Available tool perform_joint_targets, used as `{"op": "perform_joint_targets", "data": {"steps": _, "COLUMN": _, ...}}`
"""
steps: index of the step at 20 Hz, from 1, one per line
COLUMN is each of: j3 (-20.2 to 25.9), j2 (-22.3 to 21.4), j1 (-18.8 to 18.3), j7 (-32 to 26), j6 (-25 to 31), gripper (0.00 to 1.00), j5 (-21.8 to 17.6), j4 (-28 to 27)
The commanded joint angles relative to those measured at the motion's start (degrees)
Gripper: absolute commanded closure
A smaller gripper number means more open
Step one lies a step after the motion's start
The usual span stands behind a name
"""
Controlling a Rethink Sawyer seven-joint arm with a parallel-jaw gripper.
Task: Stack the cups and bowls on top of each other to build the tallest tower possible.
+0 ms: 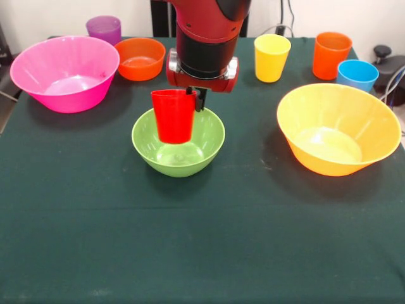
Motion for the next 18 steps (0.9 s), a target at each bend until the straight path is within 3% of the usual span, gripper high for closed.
{"op": "perform_joint_targets", "data": {"steps": 1, "j3": 1.46, "j2": 1.61, "j1": 0.66, "j7": -3.16, "j6": -1.09, "gripper": 1.00, "j5": -3.08, "j4": 1.49}}
{"op": "perform_joint_targets", "data": {"steps": 18, "j3": 1.43, "j2": 1.64, "j1": 0.60, "j7": -2.42, "j6": -4.31, "gripper": 1.00, "j5": -3.61, "j4": 2.96}}
